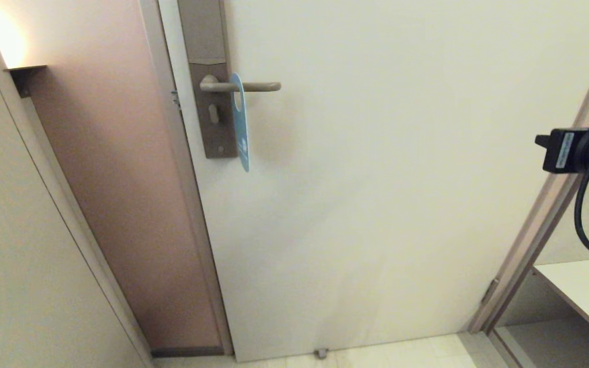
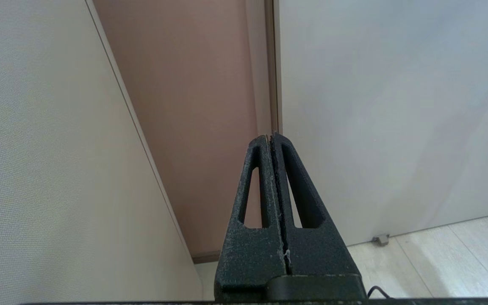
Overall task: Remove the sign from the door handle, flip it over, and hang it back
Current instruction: Hang the sign back with the other side facing out
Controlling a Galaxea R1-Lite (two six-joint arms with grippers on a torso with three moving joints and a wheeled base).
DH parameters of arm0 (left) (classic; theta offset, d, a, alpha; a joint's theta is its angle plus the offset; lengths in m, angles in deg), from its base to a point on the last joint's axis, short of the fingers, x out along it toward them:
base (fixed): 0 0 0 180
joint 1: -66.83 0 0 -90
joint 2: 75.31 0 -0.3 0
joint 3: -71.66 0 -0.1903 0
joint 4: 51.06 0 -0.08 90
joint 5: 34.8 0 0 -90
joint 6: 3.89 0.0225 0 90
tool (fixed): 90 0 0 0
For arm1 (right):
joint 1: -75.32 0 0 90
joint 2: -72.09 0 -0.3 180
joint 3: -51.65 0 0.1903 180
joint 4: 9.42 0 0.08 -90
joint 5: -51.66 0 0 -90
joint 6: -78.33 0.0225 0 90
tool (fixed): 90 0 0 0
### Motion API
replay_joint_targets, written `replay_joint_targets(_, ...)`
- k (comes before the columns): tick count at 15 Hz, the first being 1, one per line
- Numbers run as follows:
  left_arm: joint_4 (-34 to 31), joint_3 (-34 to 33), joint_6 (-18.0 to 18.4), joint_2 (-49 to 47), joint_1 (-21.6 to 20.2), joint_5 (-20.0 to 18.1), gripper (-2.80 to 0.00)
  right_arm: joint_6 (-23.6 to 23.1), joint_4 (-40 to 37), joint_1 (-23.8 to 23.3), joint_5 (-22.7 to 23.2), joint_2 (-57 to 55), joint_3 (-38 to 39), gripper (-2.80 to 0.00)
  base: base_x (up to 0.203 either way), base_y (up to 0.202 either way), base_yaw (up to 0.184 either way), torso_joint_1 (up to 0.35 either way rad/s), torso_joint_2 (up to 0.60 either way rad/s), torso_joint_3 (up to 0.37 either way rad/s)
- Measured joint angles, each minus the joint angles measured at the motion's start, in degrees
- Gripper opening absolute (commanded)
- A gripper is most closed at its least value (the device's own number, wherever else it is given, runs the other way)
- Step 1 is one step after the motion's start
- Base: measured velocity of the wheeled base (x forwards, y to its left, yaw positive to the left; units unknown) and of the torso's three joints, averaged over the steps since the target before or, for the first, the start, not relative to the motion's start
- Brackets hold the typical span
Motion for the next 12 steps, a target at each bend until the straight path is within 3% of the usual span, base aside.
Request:
replay_joint_targets(8, 0.0, 0.0, 0.0, 0.0, 0.0, 0.0, -2.80, 2.1, 6.2, -2.5, 0.3, 16.4, 27.8, -2.80, 0.000, 0.000, 0.000, 0.000, 0.00, 0.000)
replay_joint_targets(12, 0.0, 0.0, 0.0, 0.0, 0.0, 0.0, -2.80, 1.8, 6.2, -7.6, 6.3, 27.6, 39.0, -2.80, 0.000, 0.000, 0.000, 0.000, 0.00, 0.000)
